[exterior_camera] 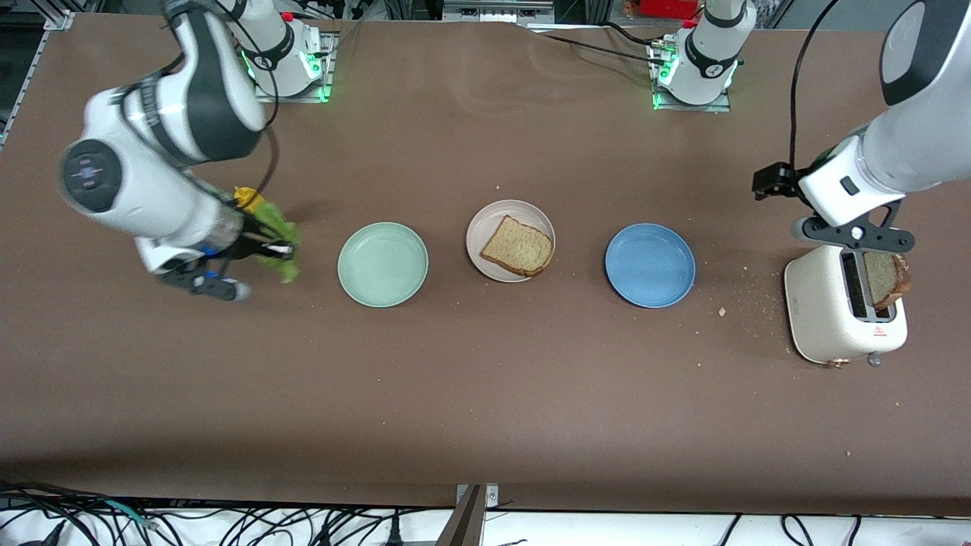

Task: Make sandwich in beige plate with both arms
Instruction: 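Carry the lettuce leaf onto the bread on the beige plate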

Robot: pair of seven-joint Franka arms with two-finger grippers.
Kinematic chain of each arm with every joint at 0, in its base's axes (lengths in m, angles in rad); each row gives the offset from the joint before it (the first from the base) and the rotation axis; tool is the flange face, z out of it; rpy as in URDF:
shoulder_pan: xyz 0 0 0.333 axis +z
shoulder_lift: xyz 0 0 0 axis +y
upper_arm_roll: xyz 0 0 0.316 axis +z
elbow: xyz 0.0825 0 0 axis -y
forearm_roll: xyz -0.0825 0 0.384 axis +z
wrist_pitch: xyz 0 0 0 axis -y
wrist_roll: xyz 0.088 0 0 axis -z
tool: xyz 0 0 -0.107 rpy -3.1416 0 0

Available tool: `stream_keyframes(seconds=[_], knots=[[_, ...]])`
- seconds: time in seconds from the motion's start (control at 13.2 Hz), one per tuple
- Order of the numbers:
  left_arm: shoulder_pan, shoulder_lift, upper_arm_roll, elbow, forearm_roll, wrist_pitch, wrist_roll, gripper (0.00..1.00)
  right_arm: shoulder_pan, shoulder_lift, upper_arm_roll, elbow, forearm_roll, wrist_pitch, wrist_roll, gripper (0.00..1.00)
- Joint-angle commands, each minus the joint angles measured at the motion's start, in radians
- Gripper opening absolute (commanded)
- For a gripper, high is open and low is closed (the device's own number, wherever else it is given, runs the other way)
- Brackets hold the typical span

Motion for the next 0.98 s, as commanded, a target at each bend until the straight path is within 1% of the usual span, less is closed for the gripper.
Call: stream_keyframes(seconds=[0.0,0.15,0.38,0.53,0.68,0.76,0.91], knots=[[0.019,0.046,0.011,0.071,0.038,-0.013,-0.007,1.00,0.134,0.024,-0.010,0.004,0.055,0.087,0.331,0.00],[0.044,0.051,0.011,0.071,0.041,-0.019,-0.003,1.00,0.213,0.072,-0.009,0.004,0.063,0.218,0.552,0.00],[0.045,0.054,0.010,0.071,0.041,-0.024,-0.001,1.00,0.305,0.150,-0.007,0.004,0.084,0.373,0.808,0.00],[0.050,0.069,0.010,0.065,0.041,-0.030,-0.004,1.00,0.369,0.215,0.008,0.004,0.083,0.483,0.965,0.00],[0.073,0.072,0.020,0.065,0.040,-0.054,-0.007,1.00,0.409,0.285,0.019,0.013,0.081,0.571,1.118,0.00],[0.103,0.071,0.019,0.066,0.029,-0.053,-0.001,1.00,0.417,0.322,0.043,0.028,0.081,0.615,1.191,0.00],[0.158,0.060,0.017,0.079,0.027,-0.053,0.002,1.00,0.429,0.388,0.070,0.059,0.081,0.648,1.253,0.00]])
